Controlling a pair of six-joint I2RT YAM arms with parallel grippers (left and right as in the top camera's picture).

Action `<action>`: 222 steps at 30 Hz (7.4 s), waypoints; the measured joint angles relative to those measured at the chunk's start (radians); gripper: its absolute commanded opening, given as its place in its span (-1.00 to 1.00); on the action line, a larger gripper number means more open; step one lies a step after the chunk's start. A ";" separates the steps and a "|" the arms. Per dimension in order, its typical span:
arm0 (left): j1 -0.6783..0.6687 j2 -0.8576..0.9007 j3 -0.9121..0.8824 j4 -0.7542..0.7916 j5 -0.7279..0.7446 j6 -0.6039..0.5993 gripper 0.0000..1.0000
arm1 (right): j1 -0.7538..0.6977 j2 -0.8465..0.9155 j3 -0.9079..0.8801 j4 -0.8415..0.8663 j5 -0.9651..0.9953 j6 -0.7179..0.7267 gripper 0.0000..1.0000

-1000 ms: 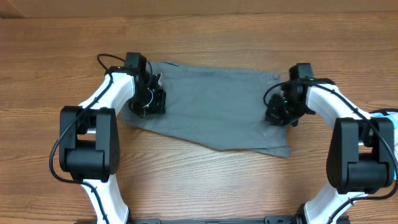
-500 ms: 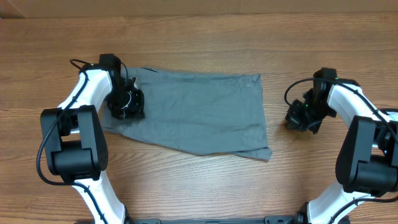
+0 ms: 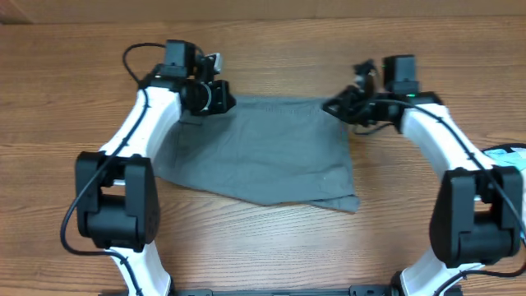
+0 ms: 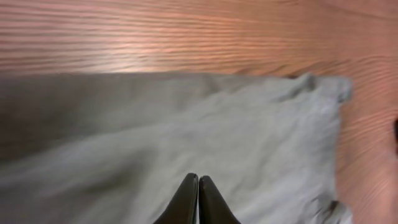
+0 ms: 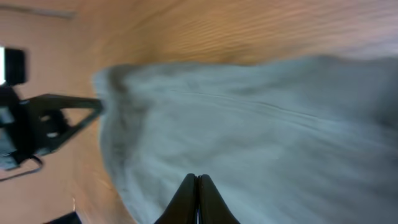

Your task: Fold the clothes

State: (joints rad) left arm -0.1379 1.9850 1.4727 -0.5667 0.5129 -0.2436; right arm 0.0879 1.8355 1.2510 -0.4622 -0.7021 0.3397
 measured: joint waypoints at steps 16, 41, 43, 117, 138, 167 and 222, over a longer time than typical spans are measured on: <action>-0.015 0.180 0.001 0.104 -0.069 -0.081 -0.82 | 0.248 0.306 0.006 0.452 0.138 0.340 -0.92; 0.231 0.180 0.012 -0.093 0.010 0.024 -0.81 | -0.155 0.319 0.051 0.074 0.030 0.118 -0.92; 0.253 0.180 0.021 -0.130 0.042 0.042 -0.80 | -0.178 0.303 0.047 0.018 0.026 0.075 -0.92; 0.337 -0.077 -0.042 -0.510 0.100 0.183 -0.19 | -0.166 -0.040 -0.063 -0.751 0.290 -0.160 0.39; 0.337 -0.159 -0.023 -0.534 -0.042 0.188 0.01 | 0.039 -0.091 -0.210 -0.746 0.276 -0.134 -0.92; 0.387 -0.159 -0.023 -0.563 -0.220 0.155 0.51 | 0.037 -0.189 -0.204 -0.724 0.425 -0.080 -0.16; 0.448 0.264 0.167 -0.680 0.003 0.322 -0.92 | 0.037 -0.185 -0.272 -0.438 0.261 -0.161 -0.26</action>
State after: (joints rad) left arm 0.3103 2.2490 1.6394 -1.2469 0.5156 0.0780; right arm 0.1249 1.6505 0.9787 -0.8997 -0.4416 0.1783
